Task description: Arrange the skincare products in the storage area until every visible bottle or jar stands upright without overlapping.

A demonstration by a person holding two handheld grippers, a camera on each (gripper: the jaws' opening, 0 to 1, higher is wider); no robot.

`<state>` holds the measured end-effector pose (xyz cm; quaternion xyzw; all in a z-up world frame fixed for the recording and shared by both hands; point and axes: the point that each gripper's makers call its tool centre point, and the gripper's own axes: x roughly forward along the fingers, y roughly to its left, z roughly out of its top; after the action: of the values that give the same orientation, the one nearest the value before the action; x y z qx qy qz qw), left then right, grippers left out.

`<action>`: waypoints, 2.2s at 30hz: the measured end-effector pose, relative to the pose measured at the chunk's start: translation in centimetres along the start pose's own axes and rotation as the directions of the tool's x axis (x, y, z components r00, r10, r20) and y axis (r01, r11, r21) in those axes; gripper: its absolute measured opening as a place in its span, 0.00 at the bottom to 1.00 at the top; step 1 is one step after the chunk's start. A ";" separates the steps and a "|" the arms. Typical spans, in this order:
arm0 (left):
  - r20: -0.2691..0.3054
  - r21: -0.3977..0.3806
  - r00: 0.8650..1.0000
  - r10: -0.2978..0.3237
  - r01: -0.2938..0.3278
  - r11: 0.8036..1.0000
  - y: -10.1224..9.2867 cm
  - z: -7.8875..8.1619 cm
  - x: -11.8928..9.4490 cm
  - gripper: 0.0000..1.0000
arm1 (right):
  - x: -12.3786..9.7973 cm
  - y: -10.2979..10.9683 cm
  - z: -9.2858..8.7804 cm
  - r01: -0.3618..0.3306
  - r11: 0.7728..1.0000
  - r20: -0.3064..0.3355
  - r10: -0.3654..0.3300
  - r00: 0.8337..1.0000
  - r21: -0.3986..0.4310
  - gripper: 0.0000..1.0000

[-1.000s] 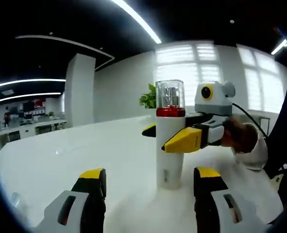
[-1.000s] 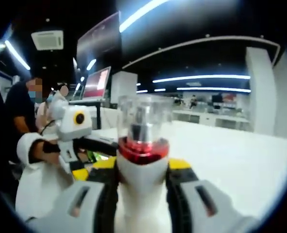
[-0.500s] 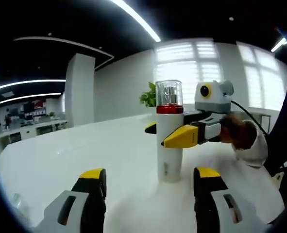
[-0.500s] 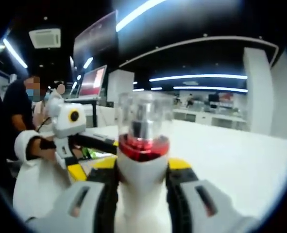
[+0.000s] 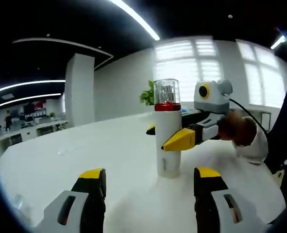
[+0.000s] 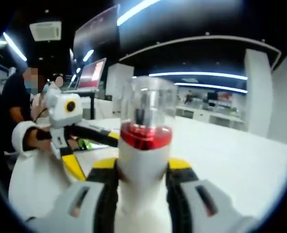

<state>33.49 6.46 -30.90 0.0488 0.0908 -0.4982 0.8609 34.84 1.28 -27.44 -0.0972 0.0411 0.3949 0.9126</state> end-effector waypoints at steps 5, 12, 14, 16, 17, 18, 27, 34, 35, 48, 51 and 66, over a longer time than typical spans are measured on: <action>-0.009 0.000 1.000 0.008 -0.008 1.000 0.2 -0.1 0.2 0.86 | 0.0 -0.1 0.0 0.005 1.000 -0.003 -0.005 1.000 -0.006 0.38; -0.020 -0.015 1.000 0.021 -0.021 1.000 0.6 -0.3 0.3 0.95 | -0.1 -0.5 0.1 0.018 1.000 -0.001 -0.018 1.000 -0.013 0.43; -0.024 -0.026 0.999 0.030 -0.030 0.999 0.7 -0.4 0.3 0.99 | -0.1 -0.4 0.3 0.015 1.000 0.009 -0.015 1.000 -0.013 0.46; -0.019 -0.036 1.000 0.024 -0.024 0.999 0.7 -0.4 0.2 0.99 | -0.1 -0.2 0.5 0.009 1.000 0.020 -0.009 1.000 -0.015 0.47; -0.017 -0.041 1.000 0.020 -0.021 0.999 0.6 -0.4 0.2 0.99 | -0.1 -0.2 0.5 0.010 1.000 0.019 -0.009 1.000 -0.018 0.47; -0.018 -0.044 1.000 0.019 -0.019 0.999 0.6 -0.4 0.2 0.99 | -0.1 -0.2 0.5 0.012 1.000 0.017 -0.012 1.000 -0.019 0.46; -0.037 -0.032 0.999 0.024 -0.025 0.999 0.7 -0.8 0.3 0.99 | -0.4 -0.7 -0.4 0.024 1.000 -0.021 -0.024 0.999 -0.021 0.47; -0.049 -0.021 0.999 0.022 -0.023 1.000 0.5 -1.0 0.3 0.99 | -0.6 -1.0 -0.7 0.021 1.000 -0.027 -0.022 0.999 -0.018 0.48; -0.050 -0.020 0.998 0.023 -0.024 1.000 0.5 -1.0 0.3 0.99 | -0.6 -1.1 -0.7 0.022 1.000 -0.028 -0.023 0.999 -0.017 0.48; -0.043 -0.037 0.999 0.019 -0.021 0.999 0.4 -1.0 0.4 0.99 | -0.9 -1.0 0.1 0.017 0.999 0.001 -0.017 1.000 -0.044 0.46; -0.015 -0.068 1.000 0.010 -0.011 0.998 0.4 -0.5 0.3 0.99 | -1.2 -1.2 0.9 0.025 0.999 0.034 -0.024 0.999 -0.043 0.50; -0.020 -0.064 1.000 0.021 -0.022 0.998 0.5 -0.6 0.3 0.99 | -2.7 -1.5 5.8 0.076 0.994 0.242 -0.055 0.969 -0.076 0.84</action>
<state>34.06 6.55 -31.59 0.0268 0.1146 -0.4854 0.8663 34.06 -0.42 -21.13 -0.0889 -0.0892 0.3749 0.9185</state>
